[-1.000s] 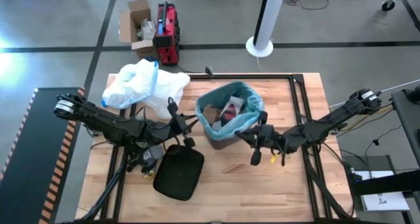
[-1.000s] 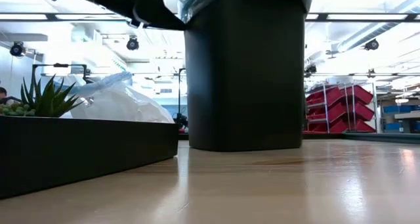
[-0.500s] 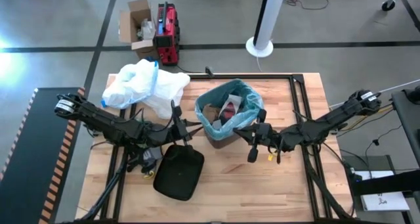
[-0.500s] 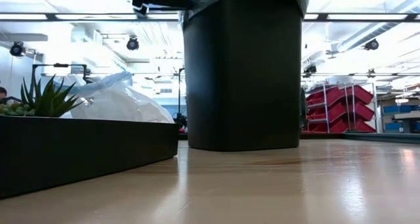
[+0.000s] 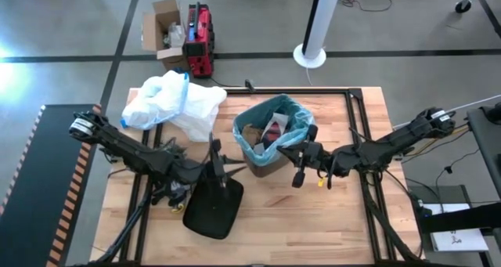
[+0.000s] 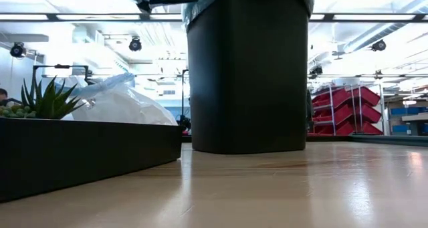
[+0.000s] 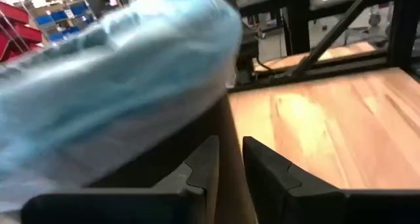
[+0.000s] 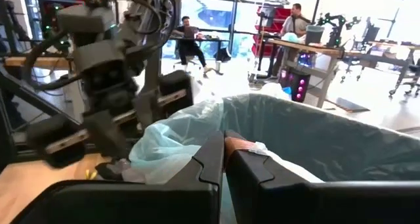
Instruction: Place trash/remove bag and relplace
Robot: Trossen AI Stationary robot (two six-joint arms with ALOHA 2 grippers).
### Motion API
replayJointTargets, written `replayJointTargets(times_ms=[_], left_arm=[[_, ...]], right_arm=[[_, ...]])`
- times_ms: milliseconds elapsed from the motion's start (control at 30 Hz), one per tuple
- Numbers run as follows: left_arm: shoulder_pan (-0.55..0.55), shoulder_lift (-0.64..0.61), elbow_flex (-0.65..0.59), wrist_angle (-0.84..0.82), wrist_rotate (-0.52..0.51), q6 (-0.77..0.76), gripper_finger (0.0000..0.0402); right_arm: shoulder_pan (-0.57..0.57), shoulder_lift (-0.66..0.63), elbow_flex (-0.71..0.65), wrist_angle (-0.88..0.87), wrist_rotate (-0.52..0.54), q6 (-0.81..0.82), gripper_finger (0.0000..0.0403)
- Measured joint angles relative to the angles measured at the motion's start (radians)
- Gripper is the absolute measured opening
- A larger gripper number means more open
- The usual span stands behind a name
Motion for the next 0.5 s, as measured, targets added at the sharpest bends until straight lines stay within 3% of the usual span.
replayJointTargets(times_ms=[133, 267, 500], left_arm=[[0.01, 0.107, 0.008, 0.092, -0.059, 0.004, 0.0071], [0.016, 0.195, 0.05, 0.235, -0.146, 0.114, 0.0086], [0.011, 0.288, 0.182, 0.195, -0.146, 0.203, 0.0103]], right_arm=[[-0.001, 0.002, 0.0, 0.01, -0.037, -0.006, 0.0], [-0.002, 0.002, 0.0, 0.023, -0.13, -0.011, 0.0], [-0.003, 0.002, 0.0, 0.044, -0.155, -0.066, 0.0]])
